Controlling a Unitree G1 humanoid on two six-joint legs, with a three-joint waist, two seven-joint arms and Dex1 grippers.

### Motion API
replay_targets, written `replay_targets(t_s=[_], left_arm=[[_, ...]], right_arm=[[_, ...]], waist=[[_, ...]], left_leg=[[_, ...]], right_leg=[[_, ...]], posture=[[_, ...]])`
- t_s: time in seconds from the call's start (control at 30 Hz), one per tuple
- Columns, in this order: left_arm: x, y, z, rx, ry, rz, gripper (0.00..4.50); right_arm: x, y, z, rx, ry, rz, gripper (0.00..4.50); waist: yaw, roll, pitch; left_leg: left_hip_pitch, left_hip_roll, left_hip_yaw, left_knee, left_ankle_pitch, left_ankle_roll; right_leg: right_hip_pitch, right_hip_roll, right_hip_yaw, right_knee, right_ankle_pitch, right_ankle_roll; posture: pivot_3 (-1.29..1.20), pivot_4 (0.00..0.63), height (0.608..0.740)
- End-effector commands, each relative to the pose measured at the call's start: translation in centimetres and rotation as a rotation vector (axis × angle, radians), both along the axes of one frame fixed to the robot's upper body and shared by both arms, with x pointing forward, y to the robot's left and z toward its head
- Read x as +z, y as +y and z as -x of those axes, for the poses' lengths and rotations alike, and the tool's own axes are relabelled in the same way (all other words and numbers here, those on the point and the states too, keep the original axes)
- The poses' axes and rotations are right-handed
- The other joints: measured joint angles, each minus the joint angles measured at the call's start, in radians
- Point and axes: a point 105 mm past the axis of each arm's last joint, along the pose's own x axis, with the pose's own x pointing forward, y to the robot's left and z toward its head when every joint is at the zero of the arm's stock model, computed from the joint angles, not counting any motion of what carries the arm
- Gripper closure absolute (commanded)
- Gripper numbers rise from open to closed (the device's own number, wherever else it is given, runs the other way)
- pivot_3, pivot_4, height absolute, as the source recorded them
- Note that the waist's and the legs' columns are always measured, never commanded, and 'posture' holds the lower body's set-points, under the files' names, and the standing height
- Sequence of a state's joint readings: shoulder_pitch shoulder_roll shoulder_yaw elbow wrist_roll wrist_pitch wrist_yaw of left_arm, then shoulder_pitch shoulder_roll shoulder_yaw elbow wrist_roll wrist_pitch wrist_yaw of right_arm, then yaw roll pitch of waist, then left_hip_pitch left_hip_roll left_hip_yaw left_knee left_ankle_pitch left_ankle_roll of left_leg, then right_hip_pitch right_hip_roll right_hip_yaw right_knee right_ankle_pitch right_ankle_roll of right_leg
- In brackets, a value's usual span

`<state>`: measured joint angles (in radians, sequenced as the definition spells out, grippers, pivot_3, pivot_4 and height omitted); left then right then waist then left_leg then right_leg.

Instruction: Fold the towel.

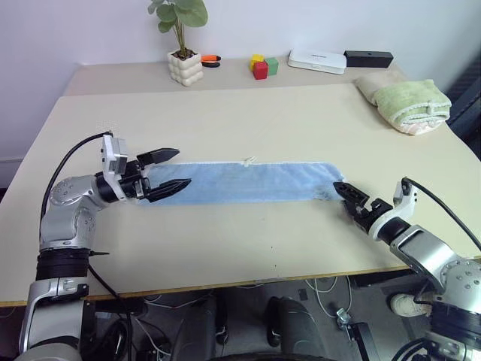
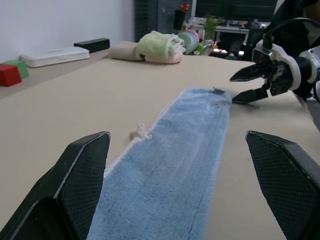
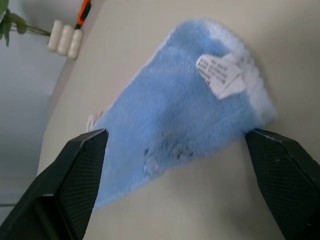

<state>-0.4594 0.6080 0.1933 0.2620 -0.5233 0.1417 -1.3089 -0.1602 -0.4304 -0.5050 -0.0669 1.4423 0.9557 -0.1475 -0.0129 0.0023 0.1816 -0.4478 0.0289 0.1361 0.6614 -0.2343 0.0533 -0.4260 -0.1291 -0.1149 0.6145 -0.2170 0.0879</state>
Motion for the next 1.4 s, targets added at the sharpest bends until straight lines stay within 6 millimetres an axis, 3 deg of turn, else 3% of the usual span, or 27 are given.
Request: replay_targets(t_s=[0.03, 0.07, 0.17, 0.4, 0.53, 0.63, 0.73, 0.9, 1.03, 1.2, 1.27, 1.4], left_arm=[[1.2, 0.3, 0.3, 0.018, -0.060, -0.006, 0.05], [1.2, 0.3, 0.3, 0.021, -0.058, -0.006, 0.05], [1.4, 0.5, 0.3, 0.037, -0.067, -0.006, 0.00], [1.6, 0.6, 0.2, 0.055, -0.079, -0.001, 0.00], [1.7, 0.5, 0.0, 0.056, -0.085, 0.002, 0.00], [1.8, 0.4, -0.1, 0.056, -0.090, 0.004, 0.00], [1.8, 0.5, -0.2, 0.059, -0.086, 0.007, 0.00], [1.7, 0.6, -0.4, 0.063, -0.091, 0.012, 0.00], [1.5, 0.4, -0.6, 0.059, -0.089, 0.017, 0.00], [1.7, 0.4, -0.9, 0.063, -0.096, 0.014, 0.00], [1.8, 0.5, -1.0, 0.066, -0.099, 0.012, 0.00], [1.9, 0.7, -1.1, 0.071, -0.106, 0.012, 0.00]], right_arm=[[-1.2, 0.3, -1.0, -0.037, 0.044, -0.007, 0.06], [-1.2, 0.4, -1.3, -0.046, 0.041, -0.019, 0.06], [-1.6, 1.1, -2.4, -0.075, 0.063, -0.034, 0.91], [-1.8, 0.8, -3.4, -0.151, 0.064, -0.045, 4.46], [-1.4, 0.4, -3.5, -0.167, 0.044, -0.039, 4.46], [-0.5, -0.1, -3.3, -0.140, -0.007, 0.065, 4.46], [0.5, -1.3, -2.8, -0.141, -0.039, 0.132, 4.46], [0.3, -3.8, -1.6, -0.166, -0.030, 0.196, 4.46], [1.4, -4.6, -1.6, -0.155, -0.075, 0.297, 4.46], [3.4, -3.2, -2.5, -0.063, -0.190, 0.589, 4.46], [5.2, -0.6, -3.1, 0.036, -0.308, 0.719, 4.46], [6.3, 3.5, -3.0, 0.216, -0.459, 0.894, 4.46]], waist=[[0.000, -0.001, 0.000], [0.000, -0.001, -0.001], [-0.002, -0.002, -0.001], [-0.005, -0.005, -0.003], [-0.002, -0.006, -0.003], [-0.001, -0.006, -0.003], [0.003, -0.004, -0.003], [0.004, -0.004, -0.002], [0.001, -0.003, -0.002], [0.001, -0.002, -0.001], [-0.001, -0.002, -0.001], [-0.001, -0.002, -0.001]], left_leg=[[0.000, 0.000, 0.000, 0.000, 0.000, 0.000], [0.000, 0.000, 0.000, 0.000, 0.000, 0.000], [0.000, 0.001, 0.000, 0.000, 0.000, 0.000], [0.000, 0.002, 0.001, 0.000, 0.000, 0.000], [0.001, 0.002, 0.000, 0.000, 0.000, 0.000], [0.002, 0.002, 0.001, 0.000, 0.000, 0.000], [0.001, 0.001, 0.000, 0.000, -0.001, 0.000], [-0.004, 0.001, 0.001, 0.000, 0.000, 0.000], [-0.004, 0.001, 0.001, 0.000, 0.000, 0.000], [-0.005, 0.001, 0.001, 0.000, 0.000, 0.001], [-0.005, 0.001, 0.001, 0.000, 0.000, 0.001], [-0.006, 0.002, 0.001, 0.000, 0.001, 0.003]], right_leg=[[0.000, 0.000, 0.000, 0.000, 0.000, 0.000], [0.000, 0.000, 0.000, 0.000, 0.000, 0.000], [0.000, 0.001, 0.000, 0.000, 0.000, 0.000], [0.000, 0.001, 0.000, 0.000, 0.000, 0.000], [-0.001, 0.001, 0.000, -0.001, 0.000, -0.001], [-0.002, 0.001, 0.000, -0.002, 0.001, -0.001], [-0.002, -0.001, 0.000, -0.002, 0.001, -0.001], [-0.003, -0.002, 0.000, -0.002, 0.001, -0.001], [-0.003, 0.000, 0.000, -0.002, 0.001, -0.001], [-0.004, 0.001, 0.000, -0.002, 0.001, -0.001], [-0.004, 0.001, 0.000, -0.002, 0.001, -0.001], [-0.006, 0.001, 0.000, -0.001, 0.001, 0.000]], posture=[[0.00, 0.150, 0.740], [0.00, 0.150, 0.740], [0.00, 0.150, 0.740], [0.00, 0.150, 0.740], [0.00, 0.150, 0.740], [0.00, 0.150, 0.740], [0.00, 0.150, 0.740], [0.00, 0.150, 0.740], [0.00, 0.150, 0.740], [0.00, 0.150, 0.740], [0.00, 0.150, 0.740], [0.00, 0.150, 0.740]])
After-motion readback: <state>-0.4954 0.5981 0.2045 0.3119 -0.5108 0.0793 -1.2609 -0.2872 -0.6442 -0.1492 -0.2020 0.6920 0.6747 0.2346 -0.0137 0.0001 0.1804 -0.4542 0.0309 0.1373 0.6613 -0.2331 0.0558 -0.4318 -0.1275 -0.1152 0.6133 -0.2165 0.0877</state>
